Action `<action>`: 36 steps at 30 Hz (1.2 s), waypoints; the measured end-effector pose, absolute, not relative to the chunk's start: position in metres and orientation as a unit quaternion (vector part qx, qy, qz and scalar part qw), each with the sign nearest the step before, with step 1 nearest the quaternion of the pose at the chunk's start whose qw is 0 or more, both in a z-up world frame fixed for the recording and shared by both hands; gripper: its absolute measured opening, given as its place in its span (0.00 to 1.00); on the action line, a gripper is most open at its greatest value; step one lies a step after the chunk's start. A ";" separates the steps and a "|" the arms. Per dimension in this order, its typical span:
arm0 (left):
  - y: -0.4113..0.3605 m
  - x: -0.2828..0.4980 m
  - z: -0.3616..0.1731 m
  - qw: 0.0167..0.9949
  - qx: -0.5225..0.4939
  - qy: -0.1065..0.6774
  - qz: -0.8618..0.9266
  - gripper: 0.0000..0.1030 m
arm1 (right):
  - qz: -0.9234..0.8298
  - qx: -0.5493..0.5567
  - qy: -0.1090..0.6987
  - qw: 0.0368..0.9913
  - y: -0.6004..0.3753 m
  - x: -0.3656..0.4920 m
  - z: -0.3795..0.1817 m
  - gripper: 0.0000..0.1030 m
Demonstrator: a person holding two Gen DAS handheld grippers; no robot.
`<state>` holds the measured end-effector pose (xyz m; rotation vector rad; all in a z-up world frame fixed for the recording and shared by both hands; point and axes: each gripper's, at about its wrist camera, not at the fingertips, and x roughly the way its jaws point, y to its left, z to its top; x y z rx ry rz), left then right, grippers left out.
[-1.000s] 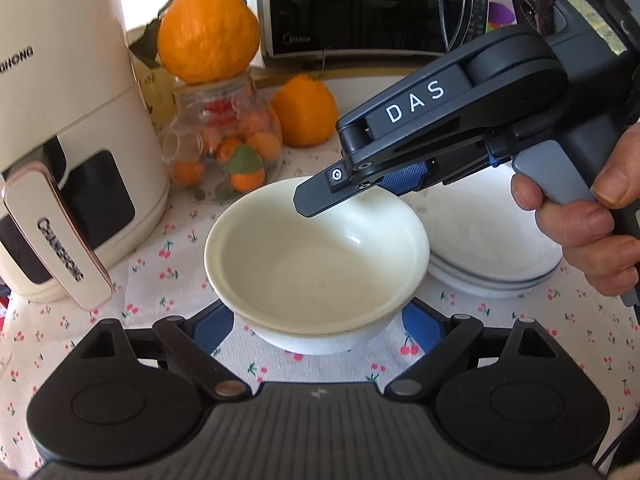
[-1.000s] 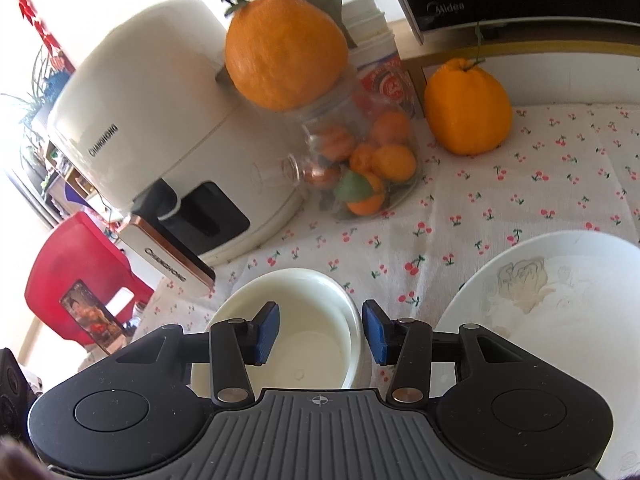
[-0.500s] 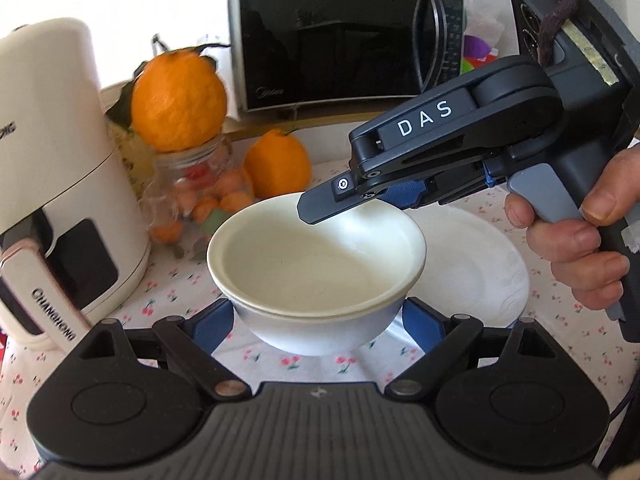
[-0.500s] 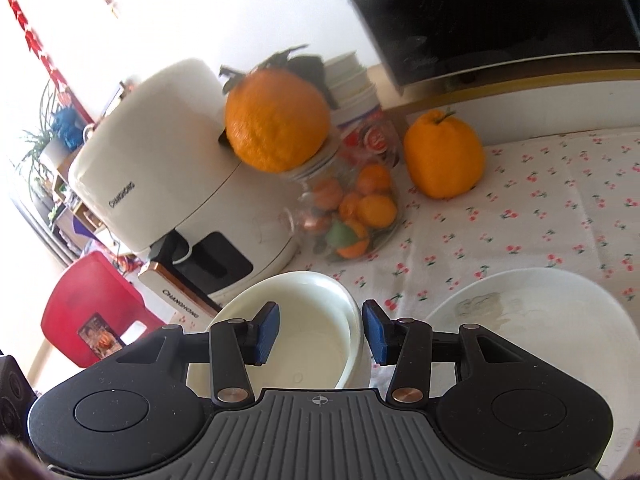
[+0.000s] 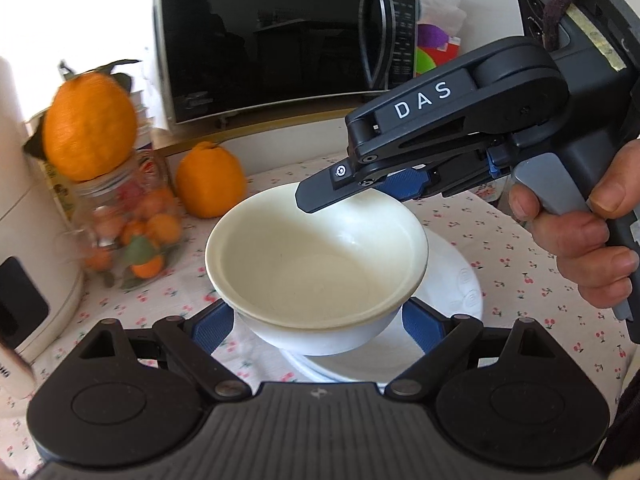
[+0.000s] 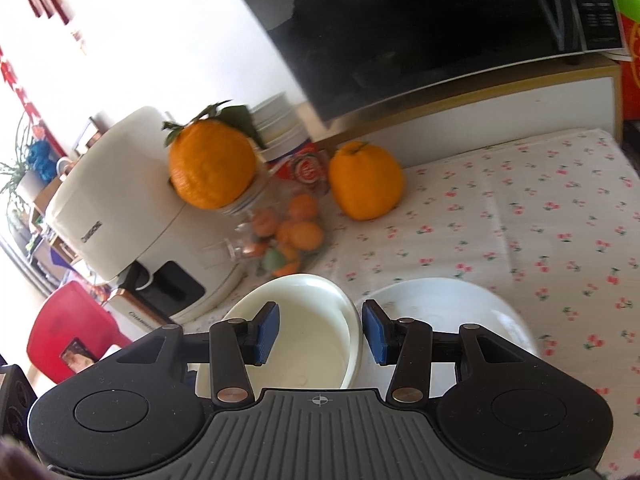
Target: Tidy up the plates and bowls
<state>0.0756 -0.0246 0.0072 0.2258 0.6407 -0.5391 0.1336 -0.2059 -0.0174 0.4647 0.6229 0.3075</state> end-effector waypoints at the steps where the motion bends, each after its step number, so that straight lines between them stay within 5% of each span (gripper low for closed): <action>1: -0.028 0.076 0.006 0.907 0.111 0.311 -0.263 0.88 | 0.145 0.227 0.304 0.914 -0.210 0.133 -0.019 0.44; 28: -0.071 0.088 -0.025 0.889 0.150 0.326 -0.284 0.88 | 0.102 0.234 0.333 0.907 -0.253 0.139 -0.045 0.44; 33: -0.070 0.090 -0.025 0.888 0.149 0.330 -0.283 0.92 | 0.099 0.237 0.332 0.908 -0.254 0.139 -0.046 0.46; 36: -0.068 0.091 -0.024 0.888 0.144 0.336 -0.280 0.94 | 0.091 0.240 0.332 0.908 -0.256 0.140 -0.046 0.58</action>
